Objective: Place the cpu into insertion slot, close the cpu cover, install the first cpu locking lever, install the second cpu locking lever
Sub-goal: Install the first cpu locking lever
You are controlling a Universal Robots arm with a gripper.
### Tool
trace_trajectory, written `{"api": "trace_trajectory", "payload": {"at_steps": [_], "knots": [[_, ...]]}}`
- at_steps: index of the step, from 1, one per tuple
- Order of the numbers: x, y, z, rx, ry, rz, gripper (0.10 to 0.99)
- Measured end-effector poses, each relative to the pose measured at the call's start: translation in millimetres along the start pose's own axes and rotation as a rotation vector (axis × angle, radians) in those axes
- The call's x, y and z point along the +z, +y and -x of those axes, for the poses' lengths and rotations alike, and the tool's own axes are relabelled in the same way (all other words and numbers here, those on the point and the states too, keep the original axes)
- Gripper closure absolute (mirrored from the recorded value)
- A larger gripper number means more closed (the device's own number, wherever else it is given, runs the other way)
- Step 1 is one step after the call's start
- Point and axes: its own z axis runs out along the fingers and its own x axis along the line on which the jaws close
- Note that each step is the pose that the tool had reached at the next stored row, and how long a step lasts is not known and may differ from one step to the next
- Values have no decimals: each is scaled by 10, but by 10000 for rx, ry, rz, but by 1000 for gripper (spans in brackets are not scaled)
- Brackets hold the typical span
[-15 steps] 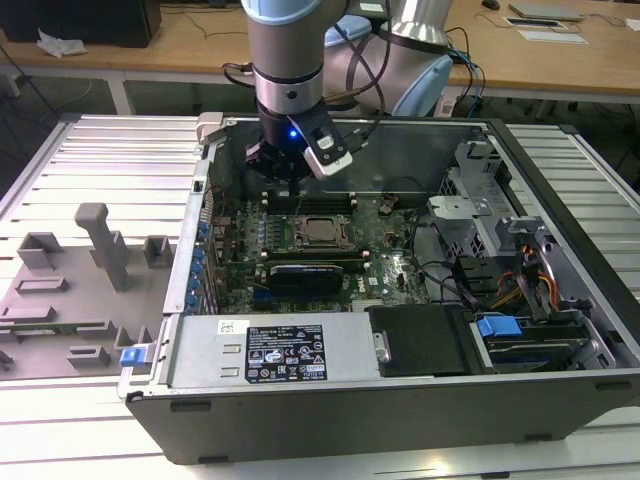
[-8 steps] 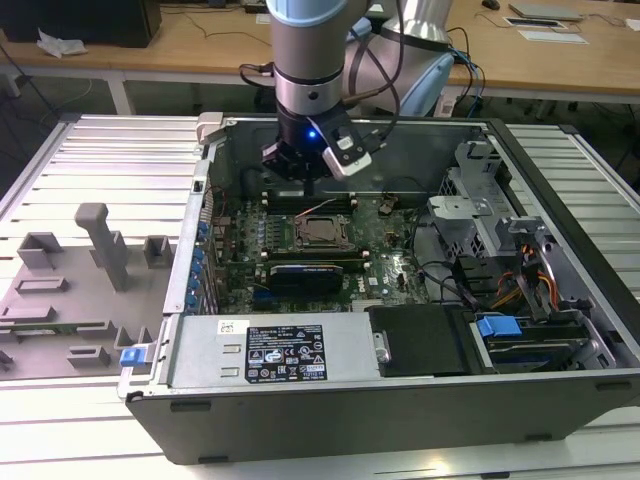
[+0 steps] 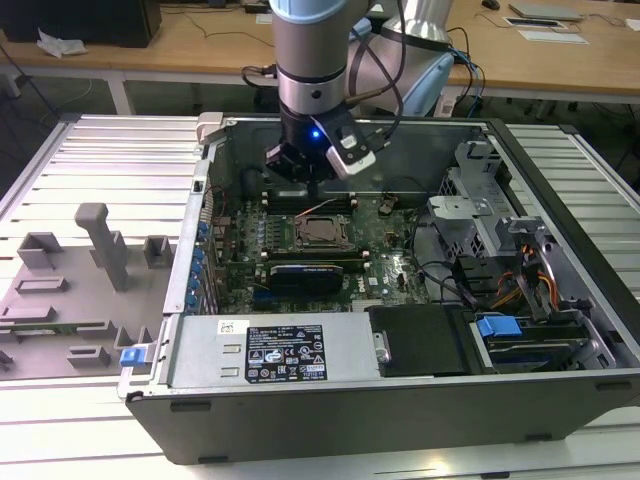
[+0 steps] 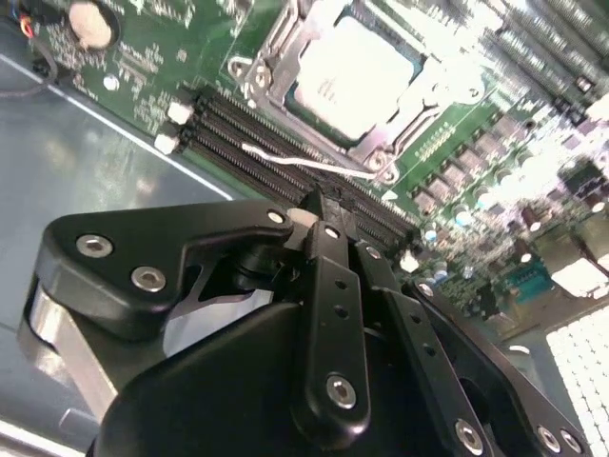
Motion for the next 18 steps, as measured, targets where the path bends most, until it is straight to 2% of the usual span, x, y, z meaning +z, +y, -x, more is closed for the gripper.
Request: {"api": "trace_trajectory", "payload": {"at_steps": [1,2,3,5,7,12,16,18], "knots": [[0,0,0,-20,-67,-124,980],[2,0,0,-34,-110,-195,980],[2,-1,0,-41,-130,-224,980],[2,-1,0,-42,-130,-230,980],[8,-1,-1,-50,-177,-253,980],[31,-6,-4,-119,-528,-331,980],[68,-11,-9,-141,-658,-341,980],[87,-2,-9,-145,-677,-344,980]]}}
